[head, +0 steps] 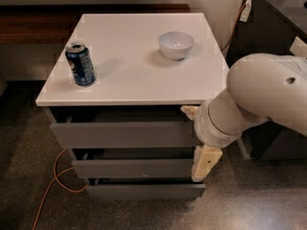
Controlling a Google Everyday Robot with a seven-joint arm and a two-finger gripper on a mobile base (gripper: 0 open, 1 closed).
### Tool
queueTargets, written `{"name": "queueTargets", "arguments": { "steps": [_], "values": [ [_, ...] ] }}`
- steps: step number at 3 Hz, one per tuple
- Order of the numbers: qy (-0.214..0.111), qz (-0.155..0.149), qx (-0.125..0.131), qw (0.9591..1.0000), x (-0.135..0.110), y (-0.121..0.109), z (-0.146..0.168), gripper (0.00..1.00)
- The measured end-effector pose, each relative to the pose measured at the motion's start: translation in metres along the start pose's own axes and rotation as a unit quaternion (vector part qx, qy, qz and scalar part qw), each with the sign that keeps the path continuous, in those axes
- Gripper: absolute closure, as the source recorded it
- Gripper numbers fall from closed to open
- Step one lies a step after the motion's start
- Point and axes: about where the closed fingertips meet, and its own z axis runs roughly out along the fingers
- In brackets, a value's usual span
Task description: Place pepsi can into top drawer
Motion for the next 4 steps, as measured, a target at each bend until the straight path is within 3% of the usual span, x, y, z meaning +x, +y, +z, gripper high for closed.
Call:
{"name": "queueTargets", "arguments": {
  "steps": [4],
  "values": [
    [-0.008,-0.052,0.019,0.9984,0.007,-0.026,0.104,0.00]
  ]
}}
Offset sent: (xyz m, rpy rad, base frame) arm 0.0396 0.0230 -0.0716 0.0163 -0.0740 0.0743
